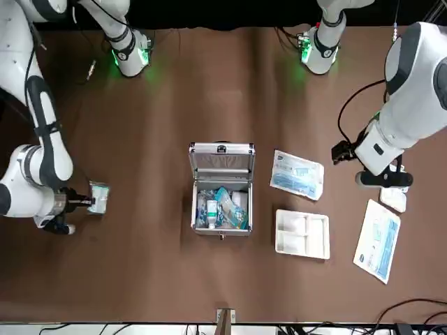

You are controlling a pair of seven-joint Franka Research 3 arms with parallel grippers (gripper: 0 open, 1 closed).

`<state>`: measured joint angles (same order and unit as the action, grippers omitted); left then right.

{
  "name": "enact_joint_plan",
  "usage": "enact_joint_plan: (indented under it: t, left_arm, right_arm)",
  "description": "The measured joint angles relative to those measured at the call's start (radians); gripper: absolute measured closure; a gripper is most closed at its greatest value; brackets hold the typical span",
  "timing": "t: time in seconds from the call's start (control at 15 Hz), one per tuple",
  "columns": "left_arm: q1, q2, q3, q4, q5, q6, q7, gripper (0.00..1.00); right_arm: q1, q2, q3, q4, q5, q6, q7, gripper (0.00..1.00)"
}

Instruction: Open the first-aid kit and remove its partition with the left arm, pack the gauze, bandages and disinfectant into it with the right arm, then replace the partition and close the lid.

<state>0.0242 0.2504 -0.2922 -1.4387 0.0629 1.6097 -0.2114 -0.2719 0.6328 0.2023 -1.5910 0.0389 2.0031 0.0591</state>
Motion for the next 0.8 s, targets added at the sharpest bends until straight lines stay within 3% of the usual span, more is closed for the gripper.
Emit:
enact_joint_plan:
  t: [0.27, 0.4, 0.67, 0.8]
  left_arm:
    - [0.000, -0.016, -0.001, 0.005, -0.001, -0.001, 0.000, 0.00]
    - [0.000, -0.025, -0.003, 0.006, -0.001, -0.001, 0.000, 0.00]
    - [0.003, -0.057, -0.006, 0.009, 0.000, 0.003, 0.002, 0.00]
    - [0.012, -0.074, -0.005, 0.009, 0.000, 0.010, 0.017, 0.00]
  right_arm:
    - [0.072, -0.007, 0.142, 0.088, 0.054, 0.001, 0.311, 0.97]
    - [0.128, -0.009, 0.186, 0.131, 0.056, 0.002, 0.442, 0.97]
    - [0.290, -0.009, 0.199, 0.187, 0.100, 0.014, 0.559, 0.97]
    - [0.368, -0.005, 0.198, 0.195, 0.107, 0.080, 0.584, 0.97]
